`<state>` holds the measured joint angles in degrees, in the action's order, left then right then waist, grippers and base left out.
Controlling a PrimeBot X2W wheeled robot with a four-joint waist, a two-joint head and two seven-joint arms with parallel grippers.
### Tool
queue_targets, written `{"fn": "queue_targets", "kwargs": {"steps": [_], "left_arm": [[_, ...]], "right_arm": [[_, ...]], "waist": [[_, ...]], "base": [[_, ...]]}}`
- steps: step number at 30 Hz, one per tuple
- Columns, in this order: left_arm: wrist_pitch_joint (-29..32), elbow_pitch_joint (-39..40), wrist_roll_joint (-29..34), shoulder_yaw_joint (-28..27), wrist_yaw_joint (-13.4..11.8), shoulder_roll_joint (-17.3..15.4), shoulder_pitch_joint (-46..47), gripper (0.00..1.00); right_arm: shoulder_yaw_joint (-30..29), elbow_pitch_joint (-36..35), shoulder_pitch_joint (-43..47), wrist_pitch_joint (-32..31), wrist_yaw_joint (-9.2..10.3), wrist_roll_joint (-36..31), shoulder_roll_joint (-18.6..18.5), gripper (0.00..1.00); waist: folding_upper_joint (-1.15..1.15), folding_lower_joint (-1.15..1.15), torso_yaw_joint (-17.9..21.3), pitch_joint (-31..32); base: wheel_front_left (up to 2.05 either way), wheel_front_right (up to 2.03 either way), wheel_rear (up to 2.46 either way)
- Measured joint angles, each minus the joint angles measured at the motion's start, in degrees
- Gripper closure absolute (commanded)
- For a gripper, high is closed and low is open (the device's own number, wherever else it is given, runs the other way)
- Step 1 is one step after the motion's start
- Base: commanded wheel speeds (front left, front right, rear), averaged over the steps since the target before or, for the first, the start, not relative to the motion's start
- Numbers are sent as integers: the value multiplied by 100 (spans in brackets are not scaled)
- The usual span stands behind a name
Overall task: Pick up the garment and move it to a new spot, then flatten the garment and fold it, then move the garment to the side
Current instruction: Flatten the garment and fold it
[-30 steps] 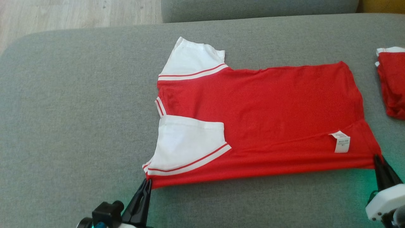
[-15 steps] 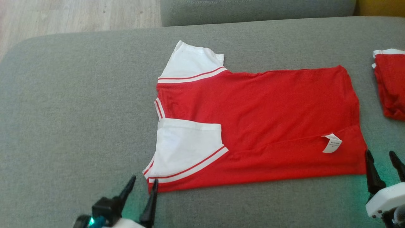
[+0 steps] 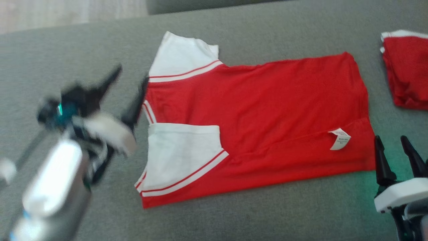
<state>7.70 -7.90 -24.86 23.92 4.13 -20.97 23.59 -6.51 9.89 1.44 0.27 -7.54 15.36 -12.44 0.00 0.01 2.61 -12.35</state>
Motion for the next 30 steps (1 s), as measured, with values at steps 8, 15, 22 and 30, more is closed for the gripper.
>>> {"fn": "queue_targets", "kwargs": {"steps": [8, 15, 22, 30], "left_arm": [[1328, -1201, -508, 616, 303, -216, 2533, 0], [2280, -2025, -1259, 1324, 346, -616, 3726, 0], [2660, -2853, -1519, 1651, 346, -925, 4186, 0], [2761, -3169, -1579, 2035, 346, -1131, 4637, 0]], "right_arm": [[211, -118, -404, 77, 1, -33, 8, 0], [412, -146, -739, 135, 0, -32, 105, 0], [536, 7, -957, 328, 1, -16, 137, 0], [621, 116, -1201, 442, 0, -26, 179, 0]], "waist": [[0, 1, 407, -561], [0, 1, 782, -1119], [0, 1, 1177, -1577], [0, 0, 1455, -1977]], "base": [[0, 0, 0], [0, 0, 0], [0, 0, 0], [0, 0, 0]]}}
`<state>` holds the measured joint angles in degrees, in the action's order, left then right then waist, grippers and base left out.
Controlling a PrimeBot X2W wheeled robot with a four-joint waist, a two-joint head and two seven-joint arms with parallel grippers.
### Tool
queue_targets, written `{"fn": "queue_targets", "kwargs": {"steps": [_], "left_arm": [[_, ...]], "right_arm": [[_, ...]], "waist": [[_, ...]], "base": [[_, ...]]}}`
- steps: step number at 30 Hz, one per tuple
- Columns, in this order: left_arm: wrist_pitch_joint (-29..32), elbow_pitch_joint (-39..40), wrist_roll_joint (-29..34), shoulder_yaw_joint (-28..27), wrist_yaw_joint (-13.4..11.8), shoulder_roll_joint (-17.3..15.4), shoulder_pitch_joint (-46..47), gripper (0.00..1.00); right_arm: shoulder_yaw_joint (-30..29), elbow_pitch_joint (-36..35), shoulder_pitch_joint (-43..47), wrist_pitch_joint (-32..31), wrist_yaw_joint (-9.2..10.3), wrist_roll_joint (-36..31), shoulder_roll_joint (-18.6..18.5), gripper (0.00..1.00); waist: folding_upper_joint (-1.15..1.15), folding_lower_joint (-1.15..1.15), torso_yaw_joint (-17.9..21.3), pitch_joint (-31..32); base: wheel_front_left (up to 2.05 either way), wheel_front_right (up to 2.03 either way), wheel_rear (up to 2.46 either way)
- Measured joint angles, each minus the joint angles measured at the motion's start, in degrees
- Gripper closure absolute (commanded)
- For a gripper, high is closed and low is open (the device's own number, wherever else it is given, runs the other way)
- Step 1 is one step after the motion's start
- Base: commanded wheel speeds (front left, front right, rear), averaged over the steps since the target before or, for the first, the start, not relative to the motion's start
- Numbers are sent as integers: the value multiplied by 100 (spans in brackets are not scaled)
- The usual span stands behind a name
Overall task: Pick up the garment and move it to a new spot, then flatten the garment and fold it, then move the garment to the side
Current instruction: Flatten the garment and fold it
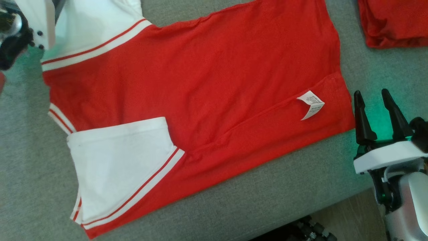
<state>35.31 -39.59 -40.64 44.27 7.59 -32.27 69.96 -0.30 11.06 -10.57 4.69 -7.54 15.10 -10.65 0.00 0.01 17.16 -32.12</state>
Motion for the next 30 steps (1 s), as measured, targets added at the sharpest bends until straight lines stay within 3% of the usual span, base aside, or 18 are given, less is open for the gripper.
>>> {"fn": "queue_targets", "kwargs": {"steps": [5, 6, 7, 8, 13, 18, 25, 30], "left_arm": [[51, -88, -227, 188, 0, -43, 163, 0], [81, -88, -294, 223, 0, -57, 170, 24], [123, -84, -381, 263, 0, -70, 171, 73], [166, -63, -477, 322, 0, -82, 171, 100], [60, 62, -646, 546, 0, -167, 169, 100], [-582, 124, -608, 770, 0, -245, 191, 100], [-1028, 99, -610, 1079, 1, -190, 493, 100], [-1250, 96, -620, 1328, 1, -133, 643, 100]], "right_arm": [[5, 60, -64, 37, 0, -7, 30, 0], [5, 82, -63, 37, 0, -7, 32, 0], [4, 97, -63, 37, 0, -9, 33, 0], [1, 104, -64, 37, 1, -23, 33, 0], [-34, 153, -64, 44, 0, -55, 34, 0], [20, 159, -140, 23, 0, -46, -25, 0], [438, 137, -1205, -486, 0, 296, -619, 0], [853, 721, -2260, -966, 1, 423, -1094, 0]], "waist": [[0, -1, 63, -95], [0, -1, 66, -90], [0, -1, 69, -81], [0, -1, 71, -69], [0, -1, 58, -15], [0, -1, -12, 51], [0, -1, -238, 45], [0, -1, -436, -9]], "base": [[0, 0, 0], [0, 0, 0], [0, 0, 0], [0, 0, 0], [0, 0, 0], [0, 0, 0], [0, 0, 0], [0, 0, 0]]}}
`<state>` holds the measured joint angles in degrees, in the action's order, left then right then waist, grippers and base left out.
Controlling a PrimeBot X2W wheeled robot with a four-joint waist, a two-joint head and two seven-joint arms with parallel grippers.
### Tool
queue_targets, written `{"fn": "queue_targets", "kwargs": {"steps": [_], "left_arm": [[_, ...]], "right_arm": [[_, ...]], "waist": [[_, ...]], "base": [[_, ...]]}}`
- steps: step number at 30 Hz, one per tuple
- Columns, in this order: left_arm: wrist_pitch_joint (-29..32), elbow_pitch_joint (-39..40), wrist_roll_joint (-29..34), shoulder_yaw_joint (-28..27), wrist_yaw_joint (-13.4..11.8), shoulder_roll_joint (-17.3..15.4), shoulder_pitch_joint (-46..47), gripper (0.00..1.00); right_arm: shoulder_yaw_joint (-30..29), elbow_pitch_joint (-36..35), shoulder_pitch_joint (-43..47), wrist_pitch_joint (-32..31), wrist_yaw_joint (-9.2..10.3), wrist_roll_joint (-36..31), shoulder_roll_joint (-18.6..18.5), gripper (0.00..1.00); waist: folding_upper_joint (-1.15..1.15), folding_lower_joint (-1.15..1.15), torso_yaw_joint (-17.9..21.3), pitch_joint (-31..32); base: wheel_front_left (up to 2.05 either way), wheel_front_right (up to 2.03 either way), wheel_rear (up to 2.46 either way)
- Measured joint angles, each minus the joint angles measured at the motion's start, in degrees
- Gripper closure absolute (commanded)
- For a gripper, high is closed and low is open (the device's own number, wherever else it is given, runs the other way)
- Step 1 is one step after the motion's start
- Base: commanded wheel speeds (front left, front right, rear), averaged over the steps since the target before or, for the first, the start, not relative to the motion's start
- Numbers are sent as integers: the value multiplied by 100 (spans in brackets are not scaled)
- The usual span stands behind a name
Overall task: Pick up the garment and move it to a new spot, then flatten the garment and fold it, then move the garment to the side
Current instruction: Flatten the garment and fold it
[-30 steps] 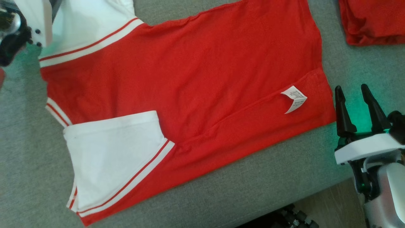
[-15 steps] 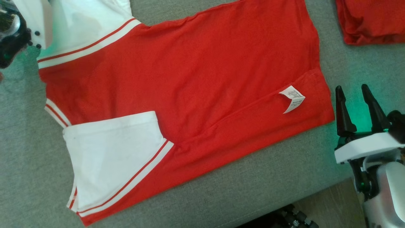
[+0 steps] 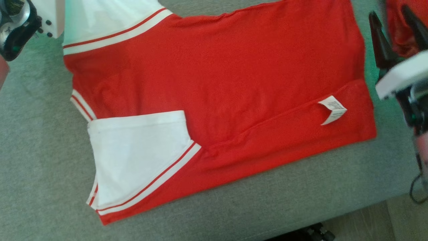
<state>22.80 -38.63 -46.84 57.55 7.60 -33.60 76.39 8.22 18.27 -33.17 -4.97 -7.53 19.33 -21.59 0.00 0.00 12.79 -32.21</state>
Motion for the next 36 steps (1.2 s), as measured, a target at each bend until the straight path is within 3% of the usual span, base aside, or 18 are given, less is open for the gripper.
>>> {"fn": "queue_targets", "kwargs": {"steps": [17, 19, 21, 22, 26, 30, 34, 36], "left_arm": [[-416, -19, -380, 778, 0, -15, 417, 100], [-421, -18, -422, 881, 0, -24, 462, 100], [-422, -19, -485, 960, 0, -27, 486, 100], [-422, -19, -519, 993, 0, -27, 491, 100], [-481, -40, -602, 1146, 0, -27, 546, 100], [-550, -64, -682, 1295, 0, -23, 585, 100], [-699, -103, -739, 1402, 0, -23, 603, 100], [-832, -112, -740, 1459, 0, -21, 610, 100]], "right_arm": [[2070, 2217, -1998, -323, -1, 770, -304, 0], [2279, 2349, -2137, -332, -1, 856, -336, 13], [2496, 2474, -2285, -357, -1, 957, -372, 49], [2618, 2515, -2341, -393, -1, 1035, -382, 56], [3074, 2580, -2497, -543, -1, 1427, -471, 76], [3433, 2649, -2647, -554, -1, 1625, -604, 78], [3694, 2780, -2766, -341, -1, 1672, -651, 100], [3760, 2878, -2809, -199, 0, 1702, -656, 100]], "waist": [[0, 0, -207, -109], [0, 0, -208, -110], [0, 0, -210, -100], [0, 0, -212, -90], [0, 0, -239, -55], [0, 0, -278, -23], [0, 0, -316, 11], [0, 0, -335, 32]], "base": [[0, 0, 0], [0, 0, 0], [0, 0, 0], [0, 0, 0], [0, 0, 0], [0, 0, 0], [0, 0, 0], [0, 0, 0]]}}
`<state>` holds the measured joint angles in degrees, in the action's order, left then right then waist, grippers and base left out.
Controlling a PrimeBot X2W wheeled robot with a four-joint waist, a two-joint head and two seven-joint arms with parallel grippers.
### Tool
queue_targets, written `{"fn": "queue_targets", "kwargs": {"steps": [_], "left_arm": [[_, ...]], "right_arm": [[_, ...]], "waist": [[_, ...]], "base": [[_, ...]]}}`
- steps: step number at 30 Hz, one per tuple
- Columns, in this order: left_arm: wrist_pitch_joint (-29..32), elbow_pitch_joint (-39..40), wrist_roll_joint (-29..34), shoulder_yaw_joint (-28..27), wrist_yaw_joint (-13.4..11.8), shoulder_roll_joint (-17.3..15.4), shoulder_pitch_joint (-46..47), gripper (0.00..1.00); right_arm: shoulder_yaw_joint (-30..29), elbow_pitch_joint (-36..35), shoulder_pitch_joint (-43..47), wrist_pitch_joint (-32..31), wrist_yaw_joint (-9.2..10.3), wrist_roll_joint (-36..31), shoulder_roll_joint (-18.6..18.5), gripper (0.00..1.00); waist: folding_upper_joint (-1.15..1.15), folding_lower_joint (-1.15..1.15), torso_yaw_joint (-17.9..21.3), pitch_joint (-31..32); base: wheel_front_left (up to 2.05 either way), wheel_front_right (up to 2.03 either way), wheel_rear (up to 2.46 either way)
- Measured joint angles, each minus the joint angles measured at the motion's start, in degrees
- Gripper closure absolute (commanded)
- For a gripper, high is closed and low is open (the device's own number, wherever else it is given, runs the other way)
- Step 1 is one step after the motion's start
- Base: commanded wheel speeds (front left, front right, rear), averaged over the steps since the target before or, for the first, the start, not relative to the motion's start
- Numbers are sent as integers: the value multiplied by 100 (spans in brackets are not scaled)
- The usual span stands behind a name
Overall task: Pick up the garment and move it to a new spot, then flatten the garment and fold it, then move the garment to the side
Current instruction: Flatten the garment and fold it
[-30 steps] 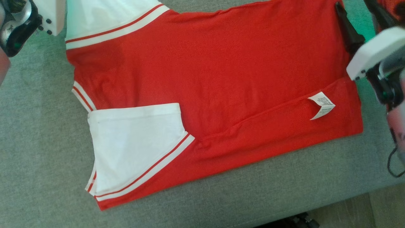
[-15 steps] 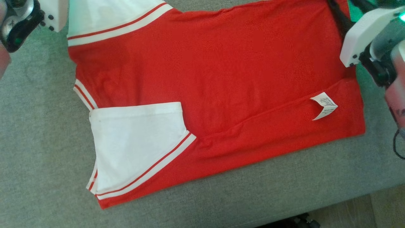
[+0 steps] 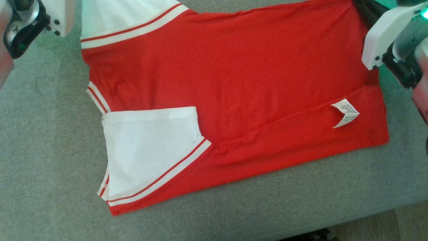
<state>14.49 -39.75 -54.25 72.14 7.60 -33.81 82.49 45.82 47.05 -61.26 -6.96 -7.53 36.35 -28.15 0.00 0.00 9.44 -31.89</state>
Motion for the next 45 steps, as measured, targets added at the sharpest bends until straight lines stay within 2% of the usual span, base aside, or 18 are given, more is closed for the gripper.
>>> {"fn": "queue_targets", "kwargs": {"steps": [6, 13, 20, 26, 33, 37, 45], "left_arm": [[-525, -79, -23, 53, 0, 9, 13, 100], [-1391, -278, -15, 53, 1, 49, 190, 100], [-1993, 99, -438, 59, 0, 105, 45, 100], [-2418, 816, -494, 209, 0, -146, -546, 100], [-2520, 1540, -457, 280, -7, -521, -1222, 100], [-2524, 2000, -367, 333, -140, -706, -1681, 100], [-2535, 2977, -215, 370, -624, -1051, -2508, 100]], "right_arm": [[24, 237, -147, 417, -1, 252, 4, 100], [-122, 258, -252, 751, -1, 898, -27, 100], [-165, -292, -67, 798, -1, 1615, -426, 100], [-214, -580, 708, 904, 0, 1946, -816, 100], [-348, -915, 1235, 1006, -1, 2005, -1047, 100], [-452, -1092, 1647, 1017, 0, 2005, -1192, 100], [-870, -1362, 2516, 1140, -1, 2005, -1370, 100]], "waist": [[0, 0, -66, 105], [0, 0, -171, 294], [0, -1, -412, 504], [0, -1, -667, 743], [0, -1, -937, 984], [0, -1, -1041, 1110], [0, -1, -1149, 1267]], "base": [[0, 0, 0], [0, 0, 0], [0, 0, 0], [0, 0, 0], [0, 0, 0], [0, 0, 0], [0, 0, 0]]}}
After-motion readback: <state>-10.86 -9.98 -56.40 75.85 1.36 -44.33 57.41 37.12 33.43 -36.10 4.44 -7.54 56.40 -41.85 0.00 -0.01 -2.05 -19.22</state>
